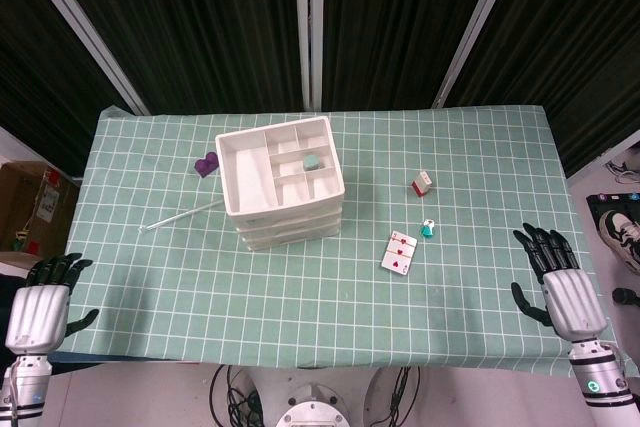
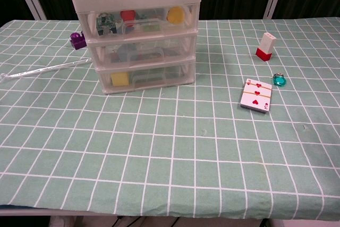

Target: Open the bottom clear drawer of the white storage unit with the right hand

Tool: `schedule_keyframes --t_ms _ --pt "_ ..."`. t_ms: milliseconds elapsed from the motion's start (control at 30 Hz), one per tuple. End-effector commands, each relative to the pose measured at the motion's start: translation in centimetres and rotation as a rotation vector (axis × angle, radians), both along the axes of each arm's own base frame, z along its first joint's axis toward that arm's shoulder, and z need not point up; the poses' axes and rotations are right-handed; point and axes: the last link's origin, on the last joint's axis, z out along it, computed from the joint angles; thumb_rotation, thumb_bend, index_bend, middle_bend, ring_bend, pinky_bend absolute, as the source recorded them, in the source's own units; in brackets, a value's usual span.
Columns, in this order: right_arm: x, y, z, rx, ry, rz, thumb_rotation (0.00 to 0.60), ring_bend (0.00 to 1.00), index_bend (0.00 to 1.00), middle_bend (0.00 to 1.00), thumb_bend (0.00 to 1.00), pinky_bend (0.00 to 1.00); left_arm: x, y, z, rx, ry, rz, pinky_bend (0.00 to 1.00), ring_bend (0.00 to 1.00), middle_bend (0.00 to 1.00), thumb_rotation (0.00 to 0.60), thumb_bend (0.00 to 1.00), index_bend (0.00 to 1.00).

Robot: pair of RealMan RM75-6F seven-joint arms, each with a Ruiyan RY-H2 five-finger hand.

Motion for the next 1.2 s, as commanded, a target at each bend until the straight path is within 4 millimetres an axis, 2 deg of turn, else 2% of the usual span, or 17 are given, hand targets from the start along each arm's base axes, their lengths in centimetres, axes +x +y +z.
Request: schedule_keyframes --t_ms 33,267,400,467,500,633,733,833,933,1200 --pt "0.1 -0.2 -0.1 -0.001 0.000 0.002 0.600 0.00 0.00 0.00 0.38 0.00 -0.1 0.2 0.0 -0.004 -0.006 0.001 0.19 0.17 0.19 0.600 0.05 0.26" --pt "0.8 -0.4 -0.7 0.023 -0.003 0.022 0.600 0.00 0.00 0.00 0.38 0.00 -0.1 0.0 -0.1 -0.010 -0.021 0.002 0.19 0.17 0.19 0.600 0.04 0.27" --pt "2.7 -1.2 -2.2 0.082 -0.068 0.093 0.600 0.00 0.00 0.06 0.37 0.00 -0.1 -0.4 0.0 -0.003 -0.029 0.003 0.19 0.17 0.19 0.600 0.05 0.27" --pt "4.4 -2.1 -3.6 0.136 -0.123 0.143 0.600 0.01 0.00 0.15 0.37 0.05 0.1 -0.5 0.0 0.000 -0.035 -0.005 0.19 0.17 0.19 0.600 0.05 0.27" --pt "5.5 -2.7 -4.6 0.182 -0.163 0.163 0.600 0.05 0.00 0.21 0.37 0.11 0.2 -0.5 0.0 -0.002 -0.043 -0.011 0.19 0.17 0.19 0.600 0.05 0.27" --pt "9.3 -4.7 -8.3 0.401 -0.361 0.164 0.600 0.27 0.00 0.39 0.37 0.34 0.4 -0.7 -0.1 -0.006 -0.048 -0.027 0.19 0.17 0.19 0.600 0.05 0.27" --pt "11.9 -6.3 -11.3 0.577 -0.556 0.102 0.600 0.41 0.00 0.48 0.37 0.46 0.4 -0.9 0.0 -0.005 -0.052 -0.028 0.19 0.17 0.19 0.600 0.05 0.27" --pt "14.1 -7.5 -13.9 0.703 -0.684 0.052 0.600 0.50 0.00 0.53 0.37 0.51 0.1 -1.0 0.0 -0.007 -0.051 -0.022 0.19 0.17 0.19 0.600 0.05 0.27" --pt "16.2 -8.1 -16.4 0.814 -0.795 0.009 0.600 0.51 0.00 0.54 0.38 0.52 -0.2 -1.0 0.0 -0.013 -0.050 -0.014 0.19 0.17 0.19 0.600 0.05 0.27" --pt "19.2 -10.3 -21.6 0.891 -0.980 -0.115 0.600 0.55 0.00 0.58 0.45 0.53 -0.7 -0.9 0.0 -0.014 -0.060 0.002 0.19 0.17 0.19 0.600 0.05 0.27"
